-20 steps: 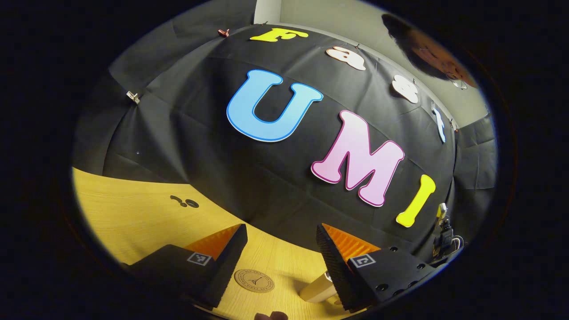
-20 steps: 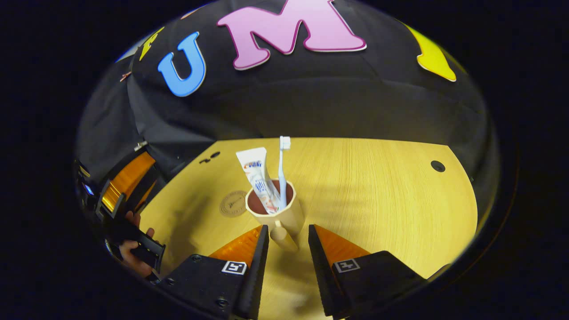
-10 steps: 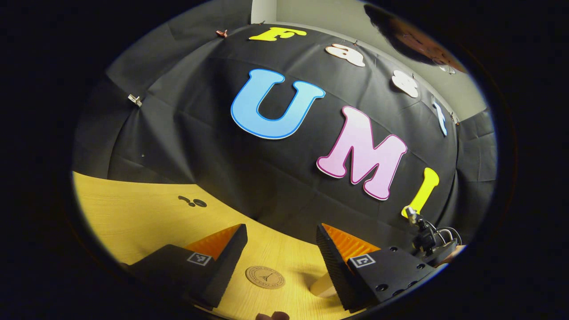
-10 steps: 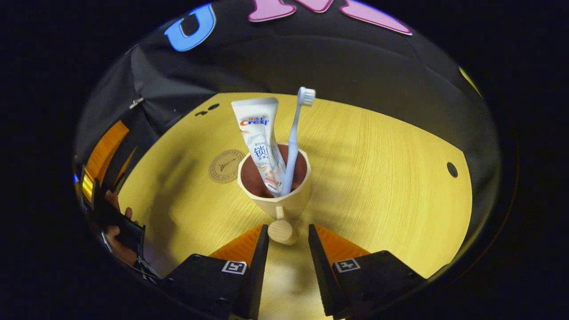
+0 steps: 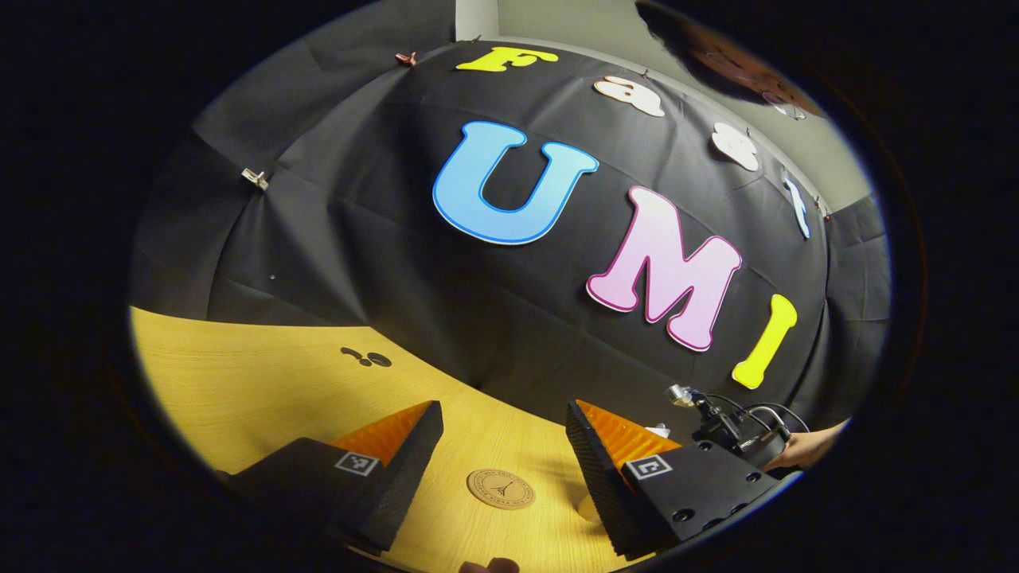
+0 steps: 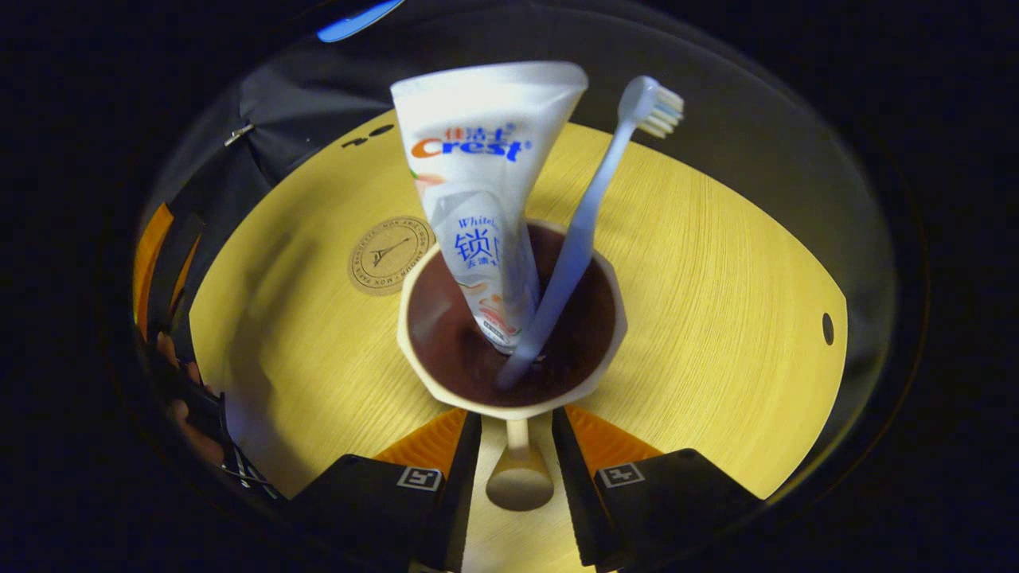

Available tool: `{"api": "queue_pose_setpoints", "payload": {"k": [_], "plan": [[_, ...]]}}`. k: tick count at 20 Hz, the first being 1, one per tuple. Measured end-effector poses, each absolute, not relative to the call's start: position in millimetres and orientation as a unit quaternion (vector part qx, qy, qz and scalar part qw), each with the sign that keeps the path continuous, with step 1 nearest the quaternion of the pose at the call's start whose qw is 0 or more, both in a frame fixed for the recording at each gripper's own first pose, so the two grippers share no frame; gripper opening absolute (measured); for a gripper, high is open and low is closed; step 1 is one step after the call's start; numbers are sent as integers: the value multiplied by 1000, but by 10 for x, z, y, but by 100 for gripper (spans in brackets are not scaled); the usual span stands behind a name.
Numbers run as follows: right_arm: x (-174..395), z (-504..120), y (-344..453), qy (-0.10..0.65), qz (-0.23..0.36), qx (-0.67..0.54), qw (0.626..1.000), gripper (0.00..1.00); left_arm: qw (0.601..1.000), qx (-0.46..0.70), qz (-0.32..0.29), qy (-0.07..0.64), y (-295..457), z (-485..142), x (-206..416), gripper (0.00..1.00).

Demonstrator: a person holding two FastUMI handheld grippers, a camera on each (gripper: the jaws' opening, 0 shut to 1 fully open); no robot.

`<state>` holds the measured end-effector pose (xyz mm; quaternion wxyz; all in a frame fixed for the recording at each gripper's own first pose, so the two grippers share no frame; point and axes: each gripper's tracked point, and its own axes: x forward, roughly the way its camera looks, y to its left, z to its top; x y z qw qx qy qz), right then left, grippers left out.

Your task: Put the toothbrush and toothpaste on the desktop into the cup, then pick up the cup and place it on the coaster on the desktop.

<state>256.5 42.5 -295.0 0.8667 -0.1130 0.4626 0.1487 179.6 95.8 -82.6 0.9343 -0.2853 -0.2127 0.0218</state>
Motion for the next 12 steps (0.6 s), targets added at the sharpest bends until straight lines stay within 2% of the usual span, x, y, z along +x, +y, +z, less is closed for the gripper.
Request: {"api": "queue_pose_setpoints", "payload": {"k": [1, 2, 3, 4, 5, 6, 7, 8, 9, 11, 12], "plan": [[2585, -2971, 416, 469, 144, -117, 863, 55, 934, -287, 23, -211, 985, -840, 1789, 96], [2587, -2993, 403, 479, 140, -119, 858, 63, 934, -289, 25, -209, 989, -868, 1796, 96], [2595, -3039, 423, 487, 140, -121, 853, 52, 935, -289, 26, -206, 1016, -884, 1792, 96], [2594, -3058, 426, 494, 137, -122, 850, 52, 935, -289, 28, -205, 1037, -902, 1803, 96], [2612, -3038, 449, 495, 140, -122, 849, 46, 935, -289, 30, -204, 1065, -912, 1798, 96], [2609, -3020, 449, 499, 139, -125, 846, 46, 934, -291, 31, -203, 1081, -938, 1806, 96], [2620, -3044, 450, 503, 140, -127, 843, 41, 934, -295, 33, -200, 1124, -951, 1808, 96], [2614, -3042, 456, 505, 140, -129, 842, 29, 933, -299, 35, -199, 1137, -968, 1825, 96], [2626, -3048, 453, 504, 143, -133, 841, 34, 932, -300, 36, -199, 1149, -979, 1833, 96], [2611, -3035, 458, 500, 151, -138, 841, 34, 932, -301, 37, -199, 1166, -987, 1843, 96], [2605, -3044, 460, 499, 153, -142, 841, 37, 932, -301, 37, -198, 1170, -993, 1845, 96]]}}
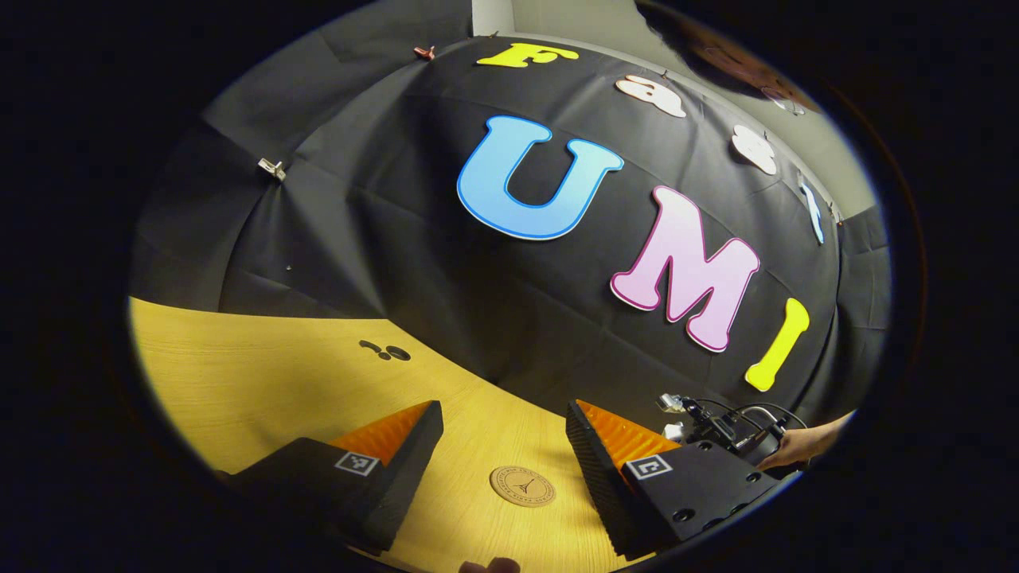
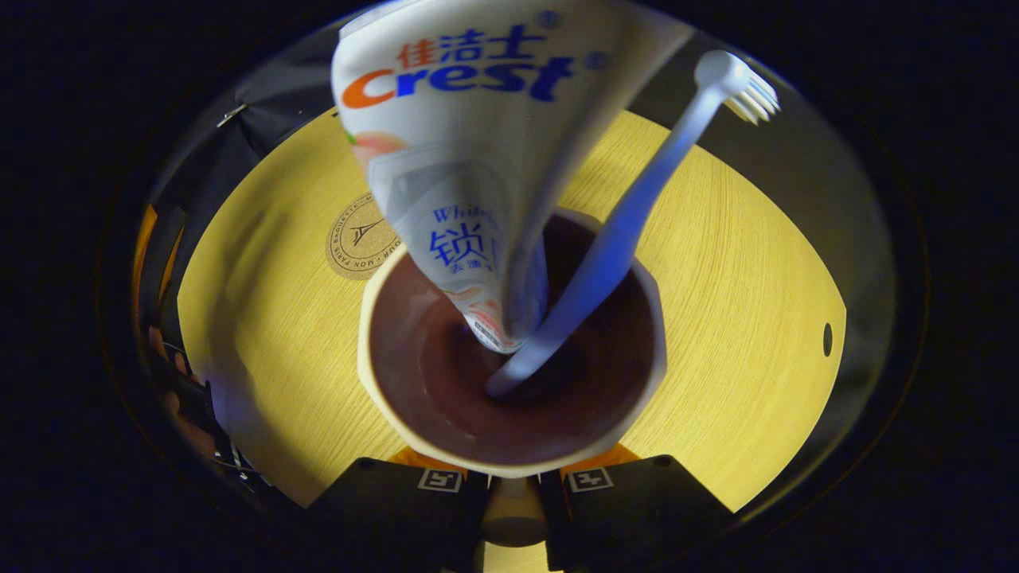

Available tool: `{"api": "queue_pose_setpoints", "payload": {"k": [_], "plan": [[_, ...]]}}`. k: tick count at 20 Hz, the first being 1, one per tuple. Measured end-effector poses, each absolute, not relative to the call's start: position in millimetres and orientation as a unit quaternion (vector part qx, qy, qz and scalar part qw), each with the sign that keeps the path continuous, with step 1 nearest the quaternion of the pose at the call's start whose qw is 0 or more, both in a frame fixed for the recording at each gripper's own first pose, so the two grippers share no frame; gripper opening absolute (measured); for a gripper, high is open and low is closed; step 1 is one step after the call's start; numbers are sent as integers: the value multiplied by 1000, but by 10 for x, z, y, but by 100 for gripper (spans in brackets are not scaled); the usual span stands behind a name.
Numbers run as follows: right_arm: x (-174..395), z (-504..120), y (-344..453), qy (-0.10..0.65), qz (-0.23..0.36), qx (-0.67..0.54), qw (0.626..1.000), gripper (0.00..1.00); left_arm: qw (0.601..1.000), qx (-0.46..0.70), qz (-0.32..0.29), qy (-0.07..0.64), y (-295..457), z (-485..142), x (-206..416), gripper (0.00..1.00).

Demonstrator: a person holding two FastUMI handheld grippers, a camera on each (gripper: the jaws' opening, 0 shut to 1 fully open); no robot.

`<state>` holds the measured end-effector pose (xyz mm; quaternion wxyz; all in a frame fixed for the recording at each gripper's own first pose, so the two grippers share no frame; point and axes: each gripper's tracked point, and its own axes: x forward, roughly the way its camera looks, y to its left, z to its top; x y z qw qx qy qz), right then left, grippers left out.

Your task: Put the toothbrush and toothpaste on the desktop into the cup, then pick up the cup and place it on the coaster on the desktop.

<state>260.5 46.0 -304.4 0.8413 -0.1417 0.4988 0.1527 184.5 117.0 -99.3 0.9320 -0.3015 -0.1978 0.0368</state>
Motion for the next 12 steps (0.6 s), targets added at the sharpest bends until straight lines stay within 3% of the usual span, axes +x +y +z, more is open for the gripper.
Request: {"api": "queue_pose_setpoints", "payload": {"k": [1, 2, 4, 5, 6, 12], "plan": [[2606, -3037, 470, 497, 155, -144, 842, 33, 932, -302, 37, -198, 1169, -997, 1856, 96], [2606, -3011, 495, 494, 157, -142, 843, 38, 932, -302, 37, -198, 1172, -1003, 1856, 96], [2646, -2931, 596, 483, 162, -132, 851, 33, 932, -302, 37, -197, 1191, -991, 1862, 96], [2670, -2892, 653, 478, 165, -128, 853, 38, 932, -301, 36, -197, 1192, -997, 1863, 96], [2690, -2857, 718, 474, 168, -128, 855, 33, 932, -301, 36, -197, 1201, -996, 1855, 96], [2853, -2756, 1194, 462, 196, -144, 853, 33, 937, -288, 38, -195, 1290, -1036, 1784, 96]]}}
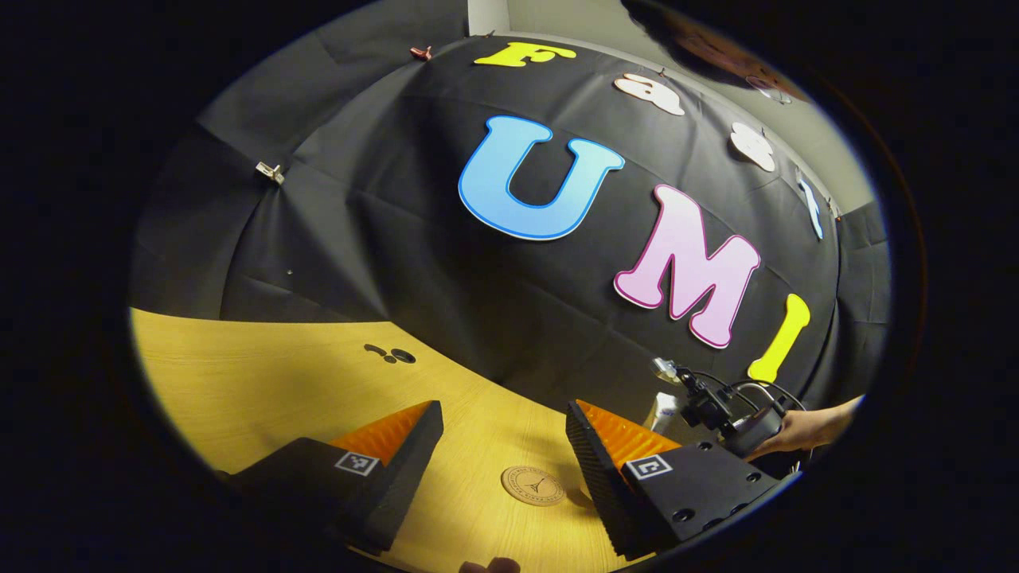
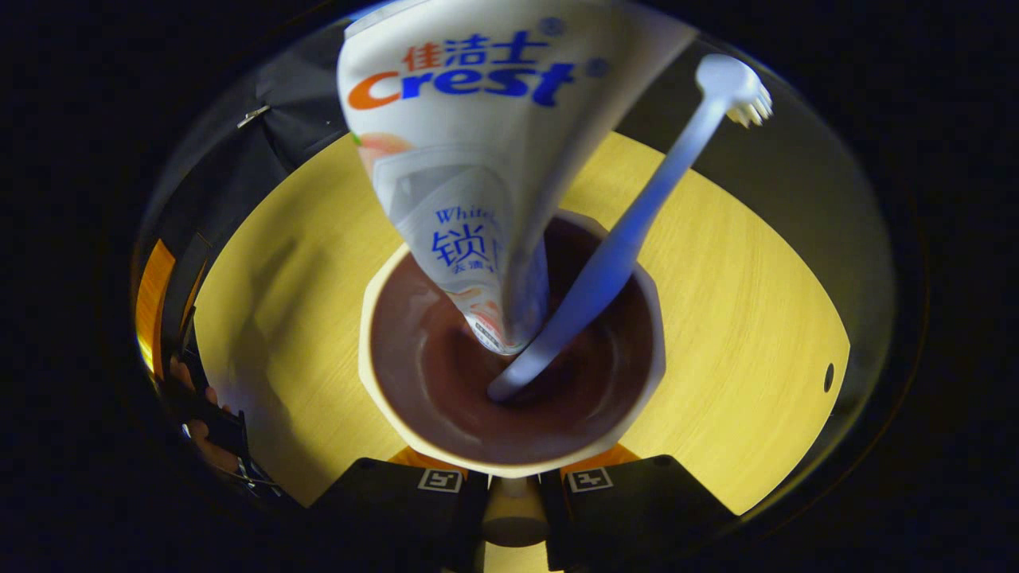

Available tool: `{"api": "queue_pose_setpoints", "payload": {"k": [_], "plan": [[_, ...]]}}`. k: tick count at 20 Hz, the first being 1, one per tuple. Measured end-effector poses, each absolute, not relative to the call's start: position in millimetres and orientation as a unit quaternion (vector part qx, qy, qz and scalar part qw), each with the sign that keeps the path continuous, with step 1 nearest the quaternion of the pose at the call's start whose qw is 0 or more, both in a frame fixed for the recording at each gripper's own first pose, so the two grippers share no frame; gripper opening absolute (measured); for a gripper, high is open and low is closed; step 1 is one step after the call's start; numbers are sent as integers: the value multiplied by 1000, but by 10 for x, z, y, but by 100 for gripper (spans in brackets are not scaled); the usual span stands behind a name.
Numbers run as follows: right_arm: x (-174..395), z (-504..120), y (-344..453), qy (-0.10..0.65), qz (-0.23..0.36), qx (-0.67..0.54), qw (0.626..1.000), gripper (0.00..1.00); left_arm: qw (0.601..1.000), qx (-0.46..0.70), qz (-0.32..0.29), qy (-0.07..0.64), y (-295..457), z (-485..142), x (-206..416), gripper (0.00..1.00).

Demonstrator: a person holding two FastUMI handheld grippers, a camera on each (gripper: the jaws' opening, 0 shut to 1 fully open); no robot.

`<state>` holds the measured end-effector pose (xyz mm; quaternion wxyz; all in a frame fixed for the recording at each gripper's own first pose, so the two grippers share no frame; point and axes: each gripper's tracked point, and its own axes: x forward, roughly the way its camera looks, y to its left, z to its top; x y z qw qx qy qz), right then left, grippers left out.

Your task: Put the toothbrush and toothpaste on the desktop into the cup, then pick up the cup and place it on the coaster on the desktop.

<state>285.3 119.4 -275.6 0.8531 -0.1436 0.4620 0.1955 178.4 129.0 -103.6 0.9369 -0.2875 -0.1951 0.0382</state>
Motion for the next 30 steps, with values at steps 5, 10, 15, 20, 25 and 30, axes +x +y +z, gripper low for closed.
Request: {"api": "queue_pose_setpoints", "payload": {"k": [5, 10, 15, 20, 25, 30], "plan": [[2926, -2763, 1511, 465, 211, -165, 844, 33, 939, -280, 42, -197, 1386, -1055, 1724, 96], [2981, -2755, 1806, 466, 225, -186, 835, 33, 936, -291, 42, -194, 1494, -1113, 1698, 96], [2969, -2790, 1827, 476, 221, -199, 828, 33, 934, -299, 44, -190, 1578, -1165, 1690, 96], [3007, -2866, 1839, 482, 216, -203, 824, 33, 934, -303, 41, -185, 1591, -1217, 1690, 96], [2976, -2855, 1824, 493, 218, -174, 824, 34, 935, -301, 38, -181, 1579, -1224, 1710, 96], [2996, -2731, 1732, 477, 214, -176, 834, 54, 937, -299, 35, -178, 1540, -1218, 1714, 96]]}}
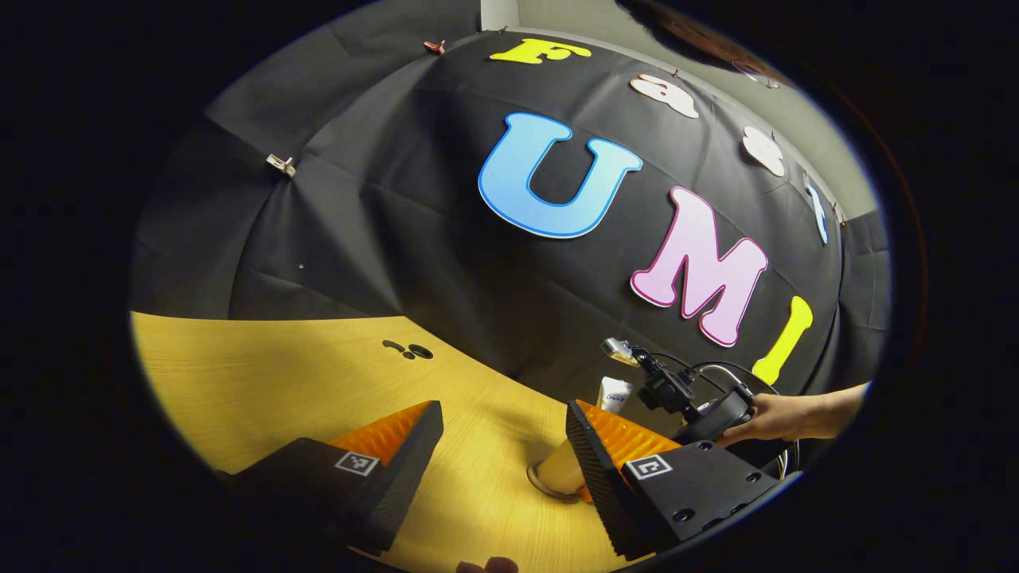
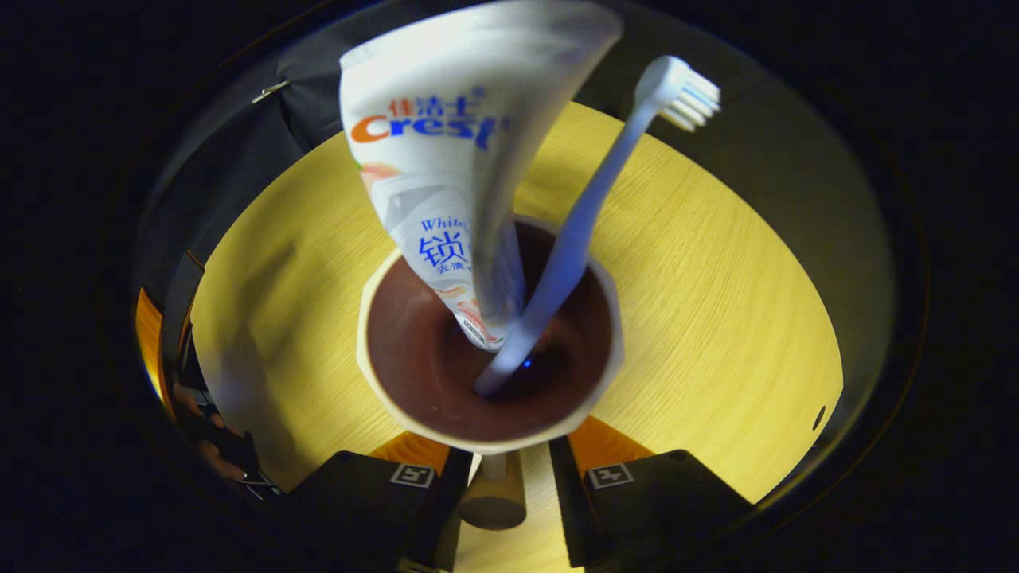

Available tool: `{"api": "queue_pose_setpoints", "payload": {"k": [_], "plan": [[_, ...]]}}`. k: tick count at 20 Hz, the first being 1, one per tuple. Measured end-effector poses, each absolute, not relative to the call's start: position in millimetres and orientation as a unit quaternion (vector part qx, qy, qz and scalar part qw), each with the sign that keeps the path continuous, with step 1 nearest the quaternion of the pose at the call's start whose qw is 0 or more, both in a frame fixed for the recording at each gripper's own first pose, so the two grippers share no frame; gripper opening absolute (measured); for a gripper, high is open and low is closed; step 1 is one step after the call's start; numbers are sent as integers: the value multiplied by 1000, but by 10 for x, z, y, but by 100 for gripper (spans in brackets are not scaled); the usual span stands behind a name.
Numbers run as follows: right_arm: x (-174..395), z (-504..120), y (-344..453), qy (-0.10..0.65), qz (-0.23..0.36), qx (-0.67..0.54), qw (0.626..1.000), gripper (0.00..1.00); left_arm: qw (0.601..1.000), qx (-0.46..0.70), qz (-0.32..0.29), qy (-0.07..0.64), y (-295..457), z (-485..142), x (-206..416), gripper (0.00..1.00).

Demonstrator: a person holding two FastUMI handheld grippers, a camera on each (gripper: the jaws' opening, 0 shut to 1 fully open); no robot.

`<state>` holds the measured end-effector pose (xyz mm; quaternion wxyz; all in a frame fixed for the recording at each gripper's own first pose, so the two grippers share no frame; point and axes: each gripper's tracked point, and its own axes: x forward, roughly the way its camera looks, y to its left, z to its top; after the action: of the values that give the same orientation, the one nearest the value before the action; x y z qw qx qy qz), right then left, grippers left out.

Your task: Put the toothbrush and toothpaste on the desktop into the cup, then pick up the cup and place it on the coaster on the desktop.

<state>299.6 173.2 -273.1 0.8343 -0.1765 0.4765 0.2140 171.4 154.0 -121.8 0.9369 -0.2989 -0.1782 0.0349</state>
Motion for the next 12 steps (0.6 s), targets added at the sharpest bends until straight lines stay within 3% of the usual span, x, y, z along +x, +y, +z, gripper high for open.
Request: {"api": "queue_pose_setpoints", "payload": {"k": [4, 5, 6, 8, 9, 10, 11, 12], "plan": [[2930, -2416, 1696, 441, 220, -152, 857, 61, 938, -298, 31, -176, 1502, -1130, 1707, 96], [2919, -2298, 1678, 429, 220, -143, 865, 57, 939, -297, 31, -173, 1478, -1115, 1710, 96], [2883, -2175, 1665, 414, 222, -136, 872, 69, 940, -295, 30, -170, 1465, -1089, 1693, 96], [2797, -1876, 1568, 380, 216, -130, 890, 65, 943, -289, 25, -164, 1434, -996, 1654, 96], [2754, -1721, 1529, 363, 215, -125, 898, 71, 944, -286, 24, -162, 1409, -939, 1640, 96], [2699, -1593, 1513, 346, 214, -120, 905, 86, 945, -284, 21, -160, 1388, -865, 1607, 96], [2646, -1462, 1492, 329, 215, -113, 912, 80, 946, -281, 19, -158, 1364, -791, 1585, 96], [2590, -1322, 1468, 312, 215, -108, 919, 80, 948, -278, 15, -155, 1334, -712, 1535, 96]]}}
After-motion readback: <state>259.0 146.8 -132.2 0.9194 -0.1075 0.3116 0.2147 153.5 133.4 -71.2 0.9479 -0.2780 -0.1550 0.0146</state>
